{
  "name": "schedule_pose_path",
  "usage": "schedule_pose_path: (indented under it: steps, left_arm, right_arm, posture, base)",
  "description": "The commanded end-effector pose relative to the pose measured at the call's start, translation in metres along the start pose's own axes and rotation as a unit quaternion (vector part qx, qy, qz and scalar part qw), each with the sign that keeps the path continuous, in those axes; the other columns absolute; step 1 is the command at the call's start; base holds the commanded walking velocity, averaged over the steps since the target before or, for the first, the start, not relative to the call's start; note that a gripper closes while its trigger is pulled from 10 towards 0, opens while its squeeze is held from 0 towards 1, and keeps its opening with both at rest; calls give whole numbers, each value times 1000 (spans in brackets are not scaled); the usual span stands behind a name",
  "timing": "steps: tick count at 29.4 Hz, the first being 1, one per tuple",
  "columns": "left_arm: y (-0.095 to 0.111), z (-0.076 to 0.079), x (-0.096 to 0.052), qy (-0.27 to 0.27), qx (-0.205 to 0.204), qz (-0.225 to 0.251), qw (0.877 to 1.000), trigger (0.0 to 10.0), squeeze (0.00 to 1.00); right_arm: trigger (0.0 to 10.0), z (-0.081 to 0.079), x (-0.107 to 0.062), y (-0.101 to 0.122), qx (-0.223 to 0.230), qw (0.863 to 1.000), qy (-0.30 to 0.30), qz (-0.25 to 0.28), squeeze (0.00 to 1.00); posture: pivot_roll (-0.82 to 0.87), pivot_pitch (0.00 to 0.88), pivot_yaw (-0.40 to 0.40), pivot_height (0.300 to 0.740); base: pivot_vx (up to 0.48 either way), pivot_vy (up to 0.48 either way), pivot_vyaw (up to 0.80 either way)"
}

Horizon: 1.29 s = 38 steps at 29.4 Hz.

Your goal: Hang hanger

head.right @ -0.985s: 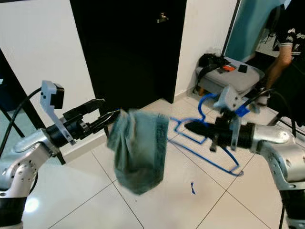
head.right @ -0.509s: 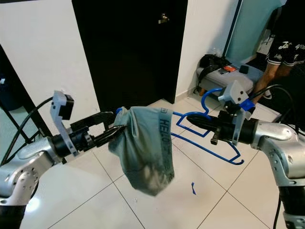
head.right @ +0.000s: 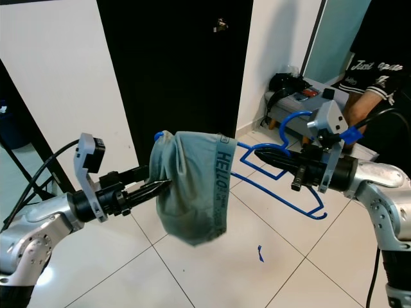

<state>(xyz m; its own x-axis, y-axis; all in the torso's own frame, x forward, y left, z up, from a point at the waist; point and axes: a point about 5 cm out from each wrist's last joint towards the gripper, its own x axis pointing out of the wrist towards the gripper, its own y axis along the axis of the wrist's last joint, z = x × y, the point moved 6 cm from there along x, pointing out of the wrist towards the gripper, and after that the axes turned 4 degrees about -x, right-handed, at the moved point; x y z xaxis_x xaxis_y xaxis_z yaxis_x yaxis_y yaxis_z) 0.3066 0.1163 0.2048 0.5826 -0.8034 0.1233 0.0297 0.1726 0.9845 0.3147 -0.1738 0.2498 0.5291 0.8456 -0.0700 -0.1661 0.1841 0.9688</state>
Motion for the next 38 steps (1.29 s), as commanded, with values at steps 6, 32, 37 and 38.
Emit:
schedule_pose_path:
  steps: [6,32,37,38]
  left_arm:
    - [-1,-1,3,1,6,-1,1000,0,0]
    - [79,-7,-22,-6,67,104,992,0,0]
    - [76,-2,-18,-16,61,109,992,0,0]
    - [76,-1,-18,-18,60,109,992,0,0]
  right_arm:
    - [10000,-2,-1,9,-5,1000,5,14,0]
    - [10000,13,-11,-20,8,998,-51,-45,0]
    - [10000,14,-11,-22,8,997,-53,-50,0]
    - [10000,14,-11,-22,7,997,-53,-51,0]
  posture:
    - [-1,0,-52,740]
    - [5,0,-53,740]
    - [4,0,-55,740]
    - [5,0,-54,740]
  base:
    - [0,0,0]
    - [0,0,0]
    - [0,0,0]
    - [0,0,0]
